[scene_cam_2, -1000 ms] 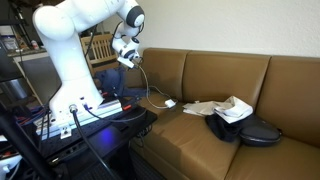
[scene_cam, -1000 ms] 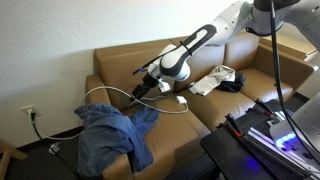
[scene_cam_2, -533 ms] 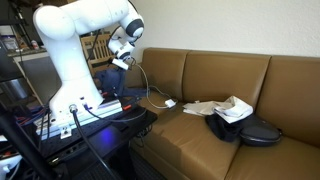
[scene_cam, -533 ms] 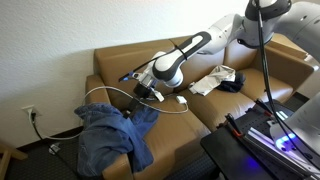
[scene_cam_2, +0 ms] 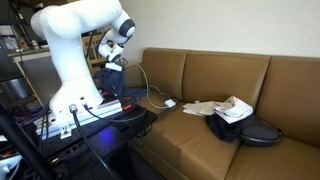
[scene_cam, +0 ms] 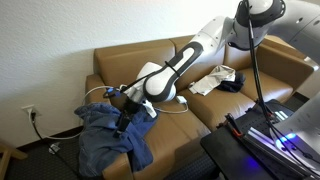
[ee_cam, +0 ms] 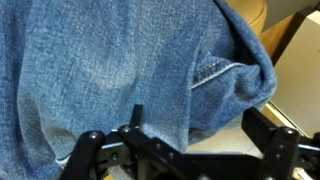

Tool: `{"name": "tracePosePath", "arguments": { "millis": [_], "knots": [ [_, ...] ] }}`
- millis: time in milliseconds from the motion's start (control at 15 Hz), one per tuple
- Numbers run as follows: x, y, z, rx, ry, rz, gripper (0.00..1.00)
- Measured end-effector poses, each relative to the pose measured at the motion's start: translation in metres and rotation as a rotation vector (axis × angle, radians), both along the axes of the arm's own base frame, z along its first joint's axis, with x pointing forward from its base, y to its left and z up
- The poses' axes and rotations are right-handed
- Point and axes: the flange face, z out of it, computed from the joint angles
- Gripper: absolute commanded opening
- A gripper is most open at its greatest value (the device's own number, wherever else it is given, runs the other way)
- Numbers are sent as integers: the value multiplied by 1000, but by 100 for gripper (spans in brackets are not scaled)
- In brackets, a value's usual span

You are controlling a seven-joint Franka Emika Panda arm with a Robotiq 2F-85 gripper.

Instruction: Shift the white cloth on the seat to the right, overlapping it with the black one, and then also incorporate the denim and jacket, overlapping them too

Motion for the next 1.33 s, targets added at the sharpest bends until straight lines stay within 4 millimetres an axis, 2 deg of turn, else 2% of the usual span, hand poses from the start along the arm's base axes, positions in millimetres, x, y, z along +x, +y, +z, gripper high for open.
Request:
{"name": "tracePosePath", "arguments": {
  "millis": [67,133,200,467,867,1000,1133,1333],
  "knots": [
    [-3,6,2,-10,-38,-3,100],
    [-6,10,2,-29,-65,1,75],
    [-9,14,3,-55,-86,8,74],
    [-14,23,0,-168,-171,24,45],
    [-8,30,6,-268,-249,-21,5],
    [-2,28,9,-286,-256,-53,0],
    [10,21,10,-301,-252,-100,3],
    [39,0,11,-305,-256,-223,4]
  ]
}}
